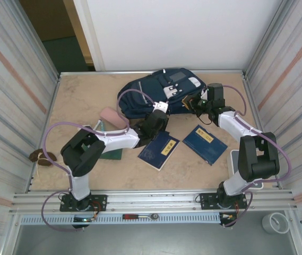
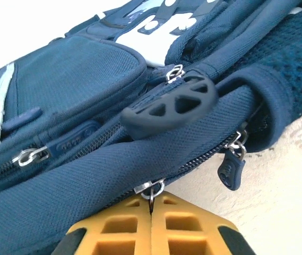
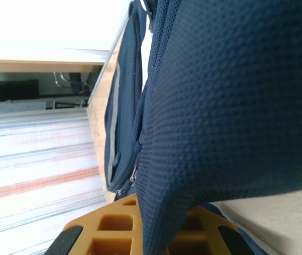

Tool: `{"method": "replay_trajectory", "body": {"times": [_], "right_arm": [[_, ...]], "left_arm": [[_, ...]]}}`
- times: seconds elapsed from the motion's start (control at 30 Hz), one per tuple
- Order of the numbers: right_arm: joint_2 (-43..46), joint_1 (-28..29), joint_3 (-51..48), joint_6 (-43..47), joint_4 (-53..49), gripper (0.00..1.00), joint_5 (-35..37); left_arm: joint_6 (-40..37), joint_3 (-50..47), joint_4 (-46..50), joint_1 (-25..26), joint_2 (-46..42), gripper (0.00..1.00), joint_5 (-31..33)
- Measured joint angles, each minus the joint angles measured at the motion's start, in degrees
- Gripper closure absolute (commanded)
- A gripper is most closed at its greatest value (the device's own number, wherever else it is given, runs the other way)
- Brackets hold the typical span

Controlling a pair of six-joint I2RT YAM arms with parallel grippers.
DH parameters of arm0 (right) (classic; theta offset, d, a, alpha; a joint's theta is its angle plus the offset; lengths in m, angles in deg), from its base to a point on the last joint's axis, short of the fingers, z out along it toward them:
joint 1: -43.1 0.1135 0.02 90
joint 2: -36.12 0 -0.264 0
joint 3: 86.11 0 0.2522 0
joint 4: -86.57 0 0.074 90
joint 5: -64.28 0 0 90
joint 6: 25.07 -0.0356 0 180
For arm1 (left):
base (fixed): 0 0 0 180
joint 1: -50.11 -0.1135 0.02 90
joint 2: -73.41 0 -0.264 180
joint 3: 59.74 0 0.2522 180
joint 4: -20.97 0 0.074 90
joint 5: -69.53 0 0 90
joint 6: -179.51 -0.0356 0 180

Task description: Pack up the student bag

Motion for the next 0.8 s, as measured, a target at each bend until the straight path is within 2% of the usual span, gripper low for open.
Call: {"method": "replay_trajectory", "body": {"times": [0.37,0.63,0.8], "right_arm": [[-0.11,-3.69,-0.04,3.52,-3.13,1.0,-2.47],[-2.45,-5.6,0.39,6.05,-3.72,1.0,-6.05],[-5.92,-6.36,4.24,9.07,-6.78,0.98,-7.26]], "left_arm": [[-0.5,-9.09,-4.26,-2.73,-4.57,1.0,-4.02],[-0.48,-13.68,-4.39,-8.59,-9.03,1.0,-8.76],[-0.52,-14.75,-2.71,-12.2,-10.32,1.0,-13.09]]}}
